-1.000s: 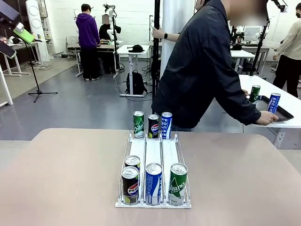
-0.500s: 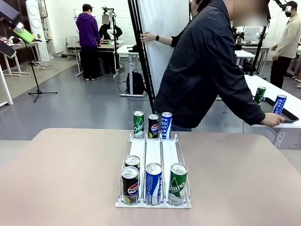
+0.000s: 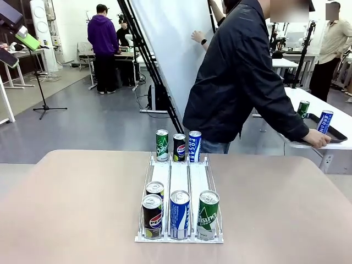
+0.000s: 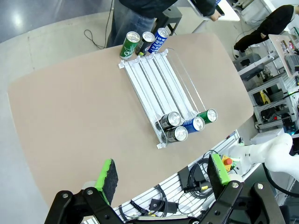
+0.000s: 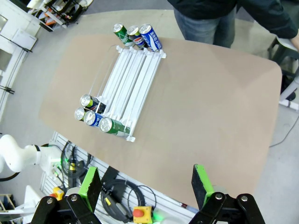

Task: Retrieve and hand over the desired beverage to the person.
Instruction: Place the picked can on the Handle tray extended by the person.

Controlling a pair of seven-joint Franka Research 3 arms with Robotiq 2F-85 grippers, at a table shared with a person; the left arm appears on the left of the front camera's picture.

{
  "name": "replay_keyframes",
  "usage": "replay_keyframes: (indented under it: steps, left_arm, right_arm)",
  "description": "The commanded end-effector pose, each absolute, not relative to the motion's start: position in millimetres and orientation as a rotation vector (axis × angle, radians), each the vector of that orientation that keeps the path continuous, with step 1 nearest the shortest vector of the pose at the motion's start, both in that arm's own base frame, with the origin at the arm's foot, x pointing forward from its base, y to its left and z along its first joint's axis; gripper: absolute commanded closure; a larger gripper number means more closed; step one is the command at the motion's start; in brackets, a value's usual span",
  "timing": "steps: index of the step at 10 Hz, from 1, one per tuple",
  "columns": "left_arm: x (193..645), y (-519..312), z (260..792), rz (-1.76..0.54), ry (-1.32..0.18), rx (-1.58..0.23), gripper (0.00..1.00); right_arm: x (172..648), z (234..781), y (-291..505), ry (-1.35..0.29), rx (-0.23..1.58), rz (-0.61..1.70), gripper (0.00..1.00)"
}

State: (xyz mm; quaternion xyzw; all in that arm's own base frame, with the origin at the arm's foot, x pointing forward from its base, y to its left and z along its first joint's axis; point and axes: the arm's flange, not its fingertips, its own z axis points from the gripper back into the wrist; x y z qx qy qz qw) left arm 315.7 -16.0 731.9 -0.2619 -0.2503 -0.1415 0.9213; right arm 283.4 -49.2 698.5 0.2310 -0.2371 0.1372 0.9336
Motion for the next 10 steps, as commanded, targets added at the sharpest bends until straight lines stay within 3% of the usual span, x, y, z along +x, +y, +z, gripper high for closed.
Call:
replay_keyframes:
  steps: [1,10]
  left_arm:
    - [315.0,-16.2,733.1,-0.29,-0.515,-0.539,0.0]
    - [315.0,-16.2,733.1,-0.29,-0.515,-0.539,0.0]
  right_arm:
    - [283.3,697.6,-48.6,-0.487,0.495,0.295,0.0]
    - [283.3,697.6,-48.6,-0.487,0.495,0.295,0.0]
